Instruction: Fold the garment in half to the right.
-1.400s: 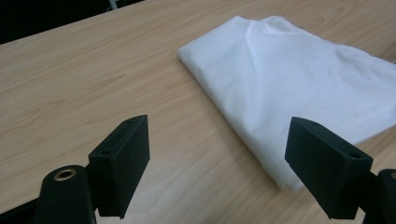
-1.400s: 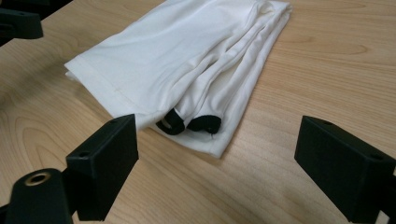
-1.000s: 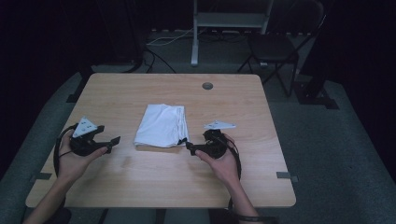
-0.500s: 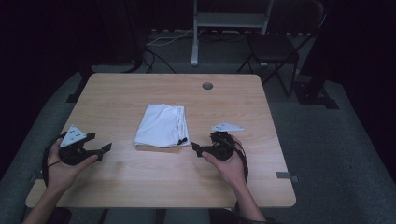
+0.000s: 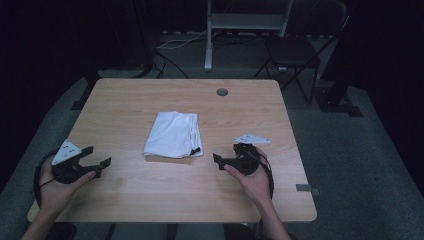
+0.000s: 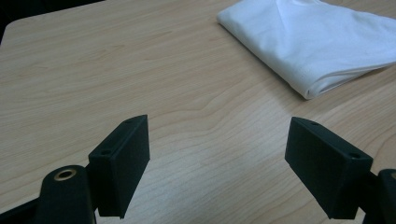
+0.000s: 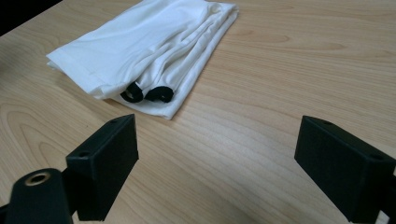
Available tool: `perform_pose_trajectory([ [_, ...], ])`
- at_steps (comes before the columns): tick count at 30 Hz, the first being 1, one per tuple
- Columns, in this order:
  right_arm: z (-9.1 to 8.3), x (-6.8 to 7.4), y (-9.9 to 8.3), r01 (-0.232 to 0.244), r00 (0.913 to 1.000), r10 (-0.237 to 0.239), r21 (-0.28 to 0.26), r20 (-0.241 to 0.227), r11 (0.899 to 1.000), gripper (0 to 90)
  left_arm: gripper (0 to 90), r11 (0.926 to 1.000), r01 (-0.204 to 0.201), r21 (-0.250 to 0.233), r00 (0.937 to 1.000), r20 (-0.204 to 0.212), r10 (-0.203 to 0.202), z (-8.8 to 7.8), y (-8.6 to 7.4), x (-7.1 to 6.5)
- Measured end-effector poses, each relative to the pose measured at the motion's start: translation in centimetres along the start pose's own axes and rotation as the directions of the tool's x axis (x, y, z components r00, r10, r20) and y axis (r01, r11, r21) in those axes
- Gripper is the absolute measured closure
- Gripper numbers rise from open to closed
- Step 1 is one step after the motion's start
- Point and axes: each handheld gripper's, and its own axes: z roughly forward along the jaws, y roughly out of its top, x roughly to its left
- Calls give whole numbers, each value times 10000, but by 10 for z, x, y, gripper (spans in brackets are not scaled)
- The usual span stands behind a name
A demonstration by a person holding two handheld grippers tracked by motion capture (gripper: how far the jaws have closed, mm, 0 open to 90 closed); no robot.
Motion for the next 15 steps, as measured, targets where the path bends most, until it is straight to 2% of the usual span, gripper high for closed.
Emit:
perform_pose_trajectory([
  [15,-20,-12,-8,10,9996,-7,-101,280,9999,127,216,9993,357,-127,9993,-86,-358,-9,-11,7],
])
